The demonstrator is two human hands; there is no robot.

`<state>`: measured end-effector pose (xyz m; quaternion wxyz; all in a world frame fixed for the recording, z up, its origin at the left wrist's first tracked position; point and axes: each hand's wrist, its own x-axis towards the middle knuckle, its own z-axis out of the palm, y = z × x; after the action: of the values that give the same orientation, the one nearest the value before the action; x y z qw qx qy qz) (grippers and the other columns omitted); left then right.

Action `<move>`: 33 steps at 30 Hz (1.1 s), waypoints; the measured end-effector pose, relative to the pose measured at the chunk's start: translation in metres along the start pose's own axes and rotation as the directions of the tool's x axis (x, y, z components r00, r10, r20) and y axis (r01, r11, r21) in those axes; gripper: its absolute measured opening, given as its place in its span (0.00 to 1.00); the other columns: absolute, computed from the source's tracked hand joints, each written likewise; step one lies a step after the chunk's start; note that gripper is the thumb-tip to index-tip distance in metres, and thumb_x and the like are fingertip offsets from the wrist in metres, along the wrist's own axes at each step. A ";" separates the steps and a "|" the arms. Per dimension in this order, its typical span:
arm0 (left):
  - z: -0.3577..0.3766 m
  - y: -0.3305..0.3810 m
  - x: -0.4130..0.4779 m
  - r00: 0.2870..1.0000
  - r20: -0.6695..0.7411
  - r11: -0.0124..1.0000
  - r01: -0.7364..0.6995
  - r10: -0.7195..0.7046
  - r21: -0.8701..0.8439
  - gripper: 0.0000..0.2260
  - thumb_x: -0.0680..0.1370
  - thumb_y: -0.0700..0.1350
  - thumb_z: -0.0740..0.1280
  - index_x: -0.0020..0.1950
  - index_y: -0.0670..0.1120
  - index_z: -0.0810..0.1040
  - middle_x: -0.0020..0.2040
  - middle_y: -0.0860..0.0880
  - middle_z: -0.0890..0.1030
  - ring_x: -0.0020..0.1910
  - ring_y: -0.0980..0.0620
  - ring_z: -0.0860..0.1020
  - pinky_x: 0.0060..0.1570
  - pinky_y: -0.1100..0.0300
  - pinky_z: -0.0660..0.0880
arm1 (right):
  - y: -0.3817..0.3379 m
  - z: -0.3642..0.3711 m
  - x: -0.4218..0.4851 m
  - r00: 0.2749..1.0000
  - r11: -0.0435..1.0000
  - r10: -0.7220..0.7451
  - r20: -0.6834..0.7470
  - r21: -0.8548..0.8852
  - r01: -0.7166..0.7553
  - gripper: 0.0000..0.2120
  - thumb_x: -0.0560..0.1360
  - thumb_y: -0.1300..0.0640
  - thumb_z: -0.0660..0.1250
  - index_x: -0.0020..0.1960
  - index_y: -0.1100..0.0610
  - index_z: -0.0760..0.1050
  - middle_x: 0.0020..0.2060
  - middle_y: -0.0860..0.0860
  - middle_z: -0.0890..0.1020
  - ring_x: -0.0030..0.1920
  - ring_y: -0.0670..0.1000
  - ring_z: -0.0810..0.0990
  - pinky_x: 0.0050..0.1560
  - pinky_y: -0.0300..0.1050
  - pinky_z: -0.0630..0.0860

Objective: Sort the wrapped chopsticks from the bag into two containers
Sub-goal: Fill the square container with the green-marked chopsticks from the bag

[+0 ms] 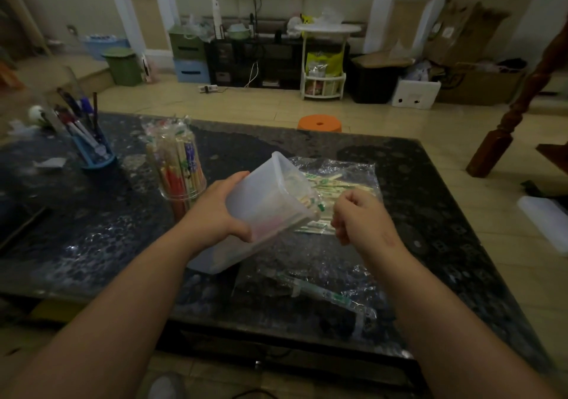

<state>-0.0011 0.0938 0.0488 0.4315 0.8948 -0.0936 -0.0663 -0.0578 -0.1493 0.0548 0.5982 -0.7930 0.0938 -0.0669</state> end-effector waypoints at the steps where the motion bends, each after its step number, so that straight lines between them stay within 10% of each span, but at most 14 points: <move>1: 0.000 0.001 -0.001 1.000 -0.003 1.000 0.002 -0.002 -0.011 0.51 0.55 0.48 0.77 0.76 0.62 0.61 0.67 0.54 0.66 0.65 0.50 0.67 0.57 0.52 0.68 | 0.000 -0.002 -0.002 0.996 0.998 0.020 0.082 -0.054 -0.016 0.06 0.76 0.62 0.61 0.40 0.58 0.71 0.32 0.53 0.77 0.31 0.51 0.73 0.31 0.44 0.71; 7: 0.000 0.003 -0.003 1.000 -0.002 1.000 0.009 -0.009 -0.007 0.50 0.58 0.46 0.78 0.76 0.62 0.61 0.66 0.54 0.66 0.64 0.50 0.66 0.57 0.51 0.67 | 0.014 0.004 -0.011 0.858 0.906 0.251 0.447 -0.421 -0.046 0.08 0.78 0.60 0.62 0.41 0.60 0.75 0.33 0.54 0.82 0.31 0.51 0.81 0.34 0.44 0.77; 15: -0.002 0.004 -0.004 0.999 -0.022 0.998 0.039 -0.040 -0.038 0.51 0.54 0.48 0.76 0.76 0.62 0.62 0.68 0.53 0.67 0.66 0.48 0.67 0.60 0.48 0.69 | 0.042 0.017 -0.006 0.772 0.608 0.381 0.508 -0.767 0.205 0.11 0.78 0.54 0.61 0.46 0.59 0.80 0.44 0.56 0.80 0.44 0.53 0.78 0.41 0.42 0.72; 19: -0.001 0.003 -0.005 0.998 -0.042 0.997 0.051 -0.053 -0.061 0.52 0.54 0.48 0.76 0.77 0.60 0.62 0.69 0.52 0.68 0.66 0.48 0.68 0.64 0.44 0.70 | 0.074 0.026 -0.003 0.849 0.492 0.302 0.433 -0.834 0.250 0.30 0.79 0.50 0.60 0.79 0.52 0.57 0.79 0.53 0.52 0.78 0.57 0.53 0.76 0.55 0.57; 22: -0.001 0.002 -0.005 0.996 -0.072 0.994 0.037 -0.044 -0.101 0.49 0.57 0.45 0.78 0.76 0.60 0.63 0.68 0.52 0.68 0.66 0.47 0.68 0.63 0.43 0.70 | 0.085 0.029 0.000 0.924 0.489 0.188 0.333 -0.848 0.206 0.33 0.81 0.55 0.57 0.80 0.49 0.43 0.80 0.51 0.41 0.79 0.58 0.45 0.77 0.57 0.50; 33: -0.002 0.000 0.000 0.997 -0.065 0.994 0.045 -0.052 -0.101 0.50 0.54 0.48 0.77 0.76 0.60 0.63 0.68 0.53 0.68 0.65 0.47 0.69 0.64 0.42 0.72 | 0.101 0.040 0.031 0.967 0.462 0.054 0.249 -0.865 0.197 0.31 0.81 0.56 0.51 0.81 0.51 0.42 0.80 0.50 0.45 0.79 0.52 0.40 0.77 0.55 0.38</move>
<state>-0.0005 0.0954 0.0503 0.4766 0.8760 -0.0538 -0.0513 -0.0263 -0.1462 -0.0537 0.1047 -0.9925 0.0079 0.0628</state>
